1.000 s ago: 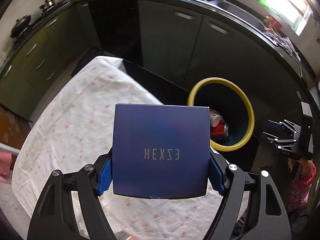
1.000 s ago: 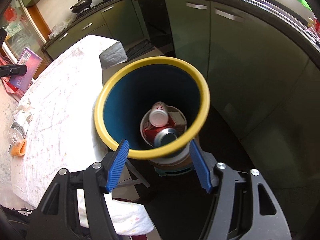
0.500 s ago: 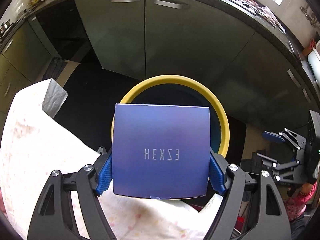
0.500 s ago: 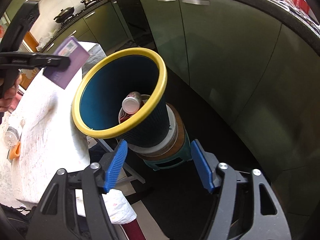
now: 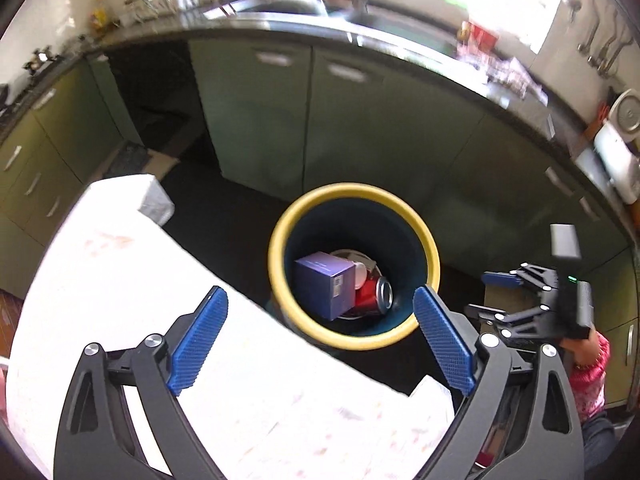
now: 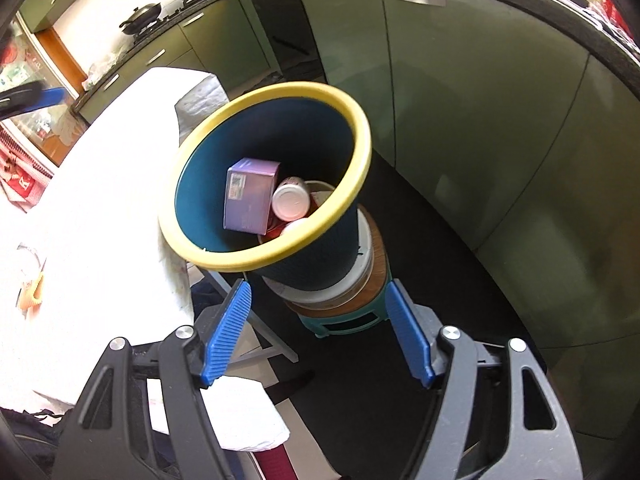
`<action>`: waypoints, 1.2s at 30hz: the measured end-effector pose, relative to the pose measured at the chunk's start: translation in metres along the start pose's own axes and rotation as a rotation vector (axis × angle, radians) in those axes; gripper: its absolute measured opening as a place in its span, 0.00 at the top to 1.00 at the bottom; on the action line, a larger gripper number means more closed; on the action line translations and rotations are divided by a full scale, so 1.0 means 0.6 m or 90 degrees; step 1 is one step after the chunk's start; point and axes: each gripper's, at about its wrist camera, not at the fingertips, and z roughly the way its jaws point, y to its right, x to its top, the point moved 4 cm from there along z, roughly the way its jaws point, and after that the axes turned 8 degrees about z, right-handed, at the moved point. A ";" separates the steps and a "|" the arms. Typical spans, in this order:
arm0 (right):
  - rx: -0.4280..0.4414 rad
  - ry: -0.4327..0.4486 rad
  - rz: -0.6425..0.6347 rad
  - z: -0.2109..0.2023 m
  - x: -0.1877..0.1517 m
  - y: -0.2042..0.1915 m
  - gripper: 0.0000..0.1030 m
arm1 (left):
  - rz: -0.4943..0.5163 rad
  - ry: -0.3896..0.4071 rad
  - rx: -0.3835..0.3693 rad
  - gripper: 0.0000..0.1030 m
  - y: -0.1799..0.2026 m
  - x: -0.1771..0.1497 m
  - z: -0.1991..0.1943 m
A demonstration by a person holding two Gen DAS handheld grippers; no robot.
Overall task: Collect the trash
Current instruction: 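Carry the purple box over the bin and open the left tool, then grasp the crumpled white tissues with the right tool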
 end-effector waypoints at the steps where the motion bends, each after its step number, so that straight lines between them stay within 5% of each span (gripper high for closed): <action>1: -0.001 -0.003 -0.003 0.003 0.000 -0.006 0.36 | -0.003 0.014 0.008 0.09 -0.011 -0.015 -0.023; 6: -0.005 -0.012 -0.025 0.008 -0.002 -0.037 0.35 | -0.058 0.088 0.080 0.08 -0.082 -0.111 -0.146; 11: -0.006 -0.022 -0.074 0.013 0.003 -0.095 0.36 | -0.136 0.147 0.202 0.06 -0.172 -0.223 -0.252; 22: 0.020 -0.051 -0.262 0.042 0.029 -0.331 0.36 | -0.356 0.215 0.447 0.05 -0.370 -0.520 -0.389; 30: 0.068 -0.090 -0.368 0.064 0.048 -0.531 0.36 | -0.449 0.240 0.508 0.05 -0.426 -0.688 -0.413; 36: 0.138 -0.125 -0.406 0.068 0.054 -0.682 0.36 | -0.470 0.234 0.501 0.05 -0.435 -0.741 -0.367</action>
